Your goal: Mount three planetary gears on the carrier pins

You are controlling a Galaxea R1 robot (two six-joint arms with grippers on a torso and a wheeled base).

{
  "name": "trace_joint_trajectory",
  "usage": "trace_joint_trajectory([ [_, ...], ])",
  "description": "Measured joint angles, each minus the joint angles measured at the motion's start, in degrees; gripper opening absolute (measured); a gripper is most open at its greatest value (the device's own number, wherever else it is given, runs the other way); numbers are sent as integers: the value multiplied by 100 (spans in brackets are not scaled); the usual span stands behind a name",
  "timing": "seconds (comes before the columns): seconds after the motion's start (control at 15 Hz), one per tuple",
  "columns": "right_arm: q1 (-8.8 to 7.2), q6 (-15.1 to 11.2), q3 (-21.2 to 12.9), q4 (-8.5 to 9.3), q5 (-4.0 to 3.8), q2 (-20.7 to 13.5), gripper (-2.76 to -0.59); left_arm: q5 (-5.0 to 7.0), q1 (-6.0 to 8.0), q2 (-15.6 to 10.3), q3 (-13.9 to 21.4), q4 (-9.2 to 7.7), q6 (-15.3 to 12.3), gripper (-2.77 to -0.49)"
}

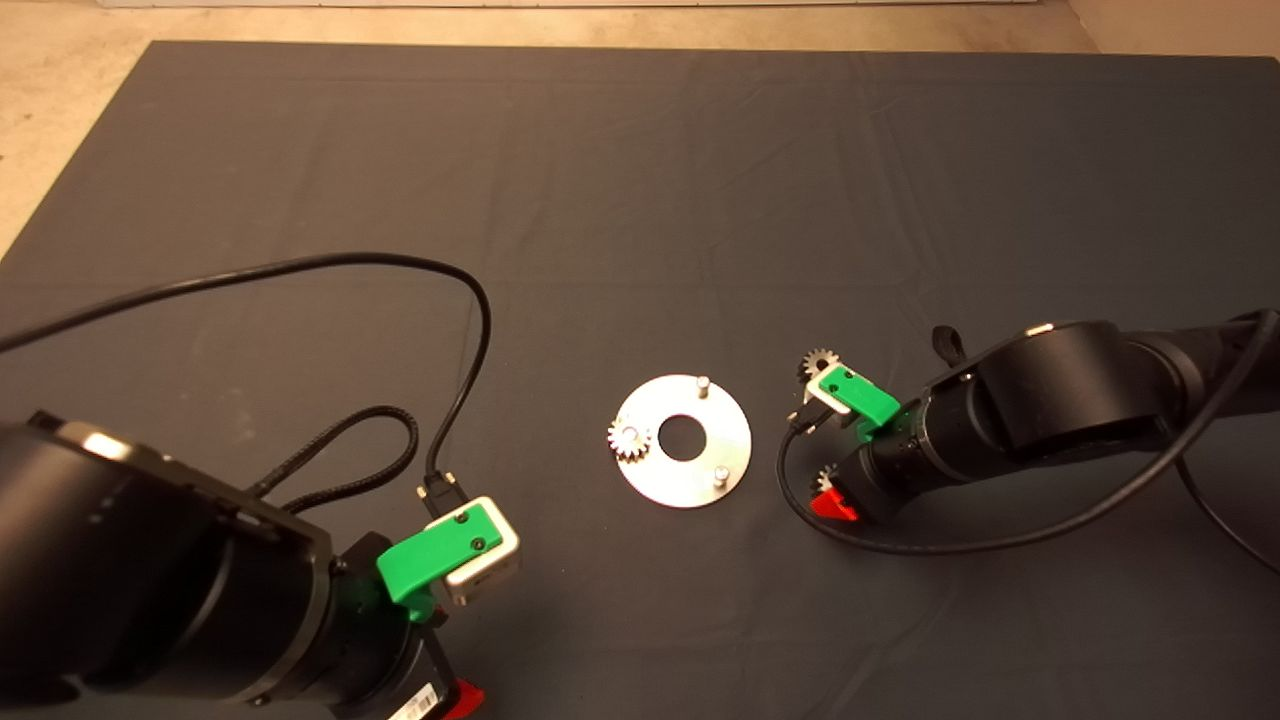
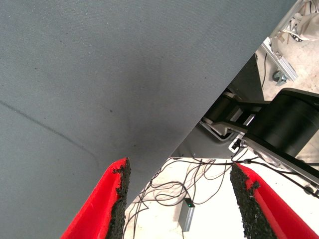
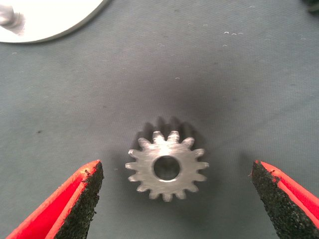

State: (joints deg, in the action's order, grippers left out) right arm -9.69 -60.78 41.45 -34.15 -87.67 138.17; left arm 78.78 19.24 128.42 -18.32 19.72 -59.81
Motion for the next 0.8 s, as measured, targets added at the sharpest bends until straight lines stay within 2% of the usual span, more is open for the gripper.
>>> trace_joint_trajectory([
  [0.13, 16, 11, 2, -9, 1, 15, -115, -33, 0, -2, 0, 0, 0, -193],
  [0.4, 208, 15, 4, -33, 1, 12, -115, -44, 0, -2, 0, 0, 0, -193],
  [0.8, 208, 17, 4, -39, -2, 11, -125, -119, 0, -2, 0, 0, 0, -193],
])
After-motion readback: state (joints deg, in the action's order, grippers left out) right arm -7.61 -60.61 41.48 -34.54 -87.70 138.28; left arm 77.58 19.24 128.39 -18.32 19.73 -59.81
